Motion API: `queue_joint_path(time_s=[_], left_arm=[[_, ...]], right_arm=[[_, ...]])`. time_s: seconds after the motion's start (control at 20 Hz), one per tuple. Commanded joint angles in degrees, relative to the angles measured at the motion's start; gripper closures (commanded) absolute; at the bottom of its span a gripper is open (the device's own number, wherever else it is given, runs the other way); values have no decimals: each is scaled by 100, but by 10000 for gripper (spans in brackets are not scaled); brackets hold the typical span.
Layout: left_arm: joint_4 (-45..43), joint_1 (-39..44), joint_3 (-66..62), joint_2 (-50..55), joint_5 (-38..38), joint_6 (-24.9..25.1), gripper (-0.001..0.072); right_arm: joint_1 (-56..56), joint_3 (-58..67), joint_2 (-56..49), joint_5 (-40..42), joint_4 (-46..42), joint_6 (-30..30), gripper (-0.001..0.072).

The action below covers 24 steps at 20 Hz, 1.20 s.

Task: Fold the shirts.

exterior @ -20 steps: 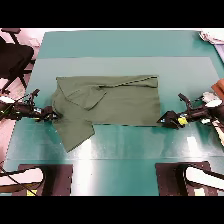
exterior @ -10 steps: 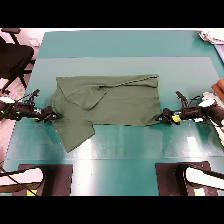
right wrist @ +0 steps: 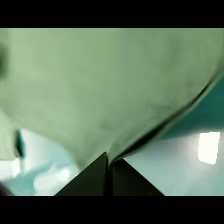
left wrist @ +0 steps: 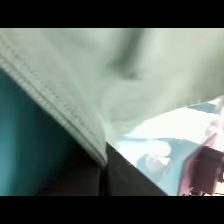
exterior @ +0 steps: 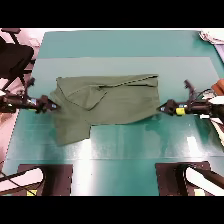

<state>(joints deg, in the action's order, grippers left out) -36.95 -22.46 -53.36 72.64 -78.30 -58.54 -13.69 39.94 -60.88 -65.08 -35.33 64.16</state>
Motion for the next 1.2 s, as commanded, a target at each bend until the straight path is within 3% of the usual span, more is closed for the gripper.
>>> queue_joint_path(time_s=[0.0,0.25,0.5,0.65,0.85,1.15], left_arm=[[485,-4,-481,-1060,-518,4,678],[1521,-4,-627,-2634,-280,-59,677],[1628,-2,-1895,-3510,7,-142,677],[1589,-4,-2970,-3724,361,-129,676],[1268,-2,-4258,-3746,468,-96,676],[1272,-2,-4878,-3748,450,-96,676]], right_arm=[[-15,557,1137,138,260,129,690],[-699,1714,2337,227,225,393,690],[-1996,2745,3211,20,227,376,690],[-2205,3298,3602,273,225,291,689],[-2197,3974,3864,765,223,-308,689],[-2197,4542,3912,1235,225,-431,689]])
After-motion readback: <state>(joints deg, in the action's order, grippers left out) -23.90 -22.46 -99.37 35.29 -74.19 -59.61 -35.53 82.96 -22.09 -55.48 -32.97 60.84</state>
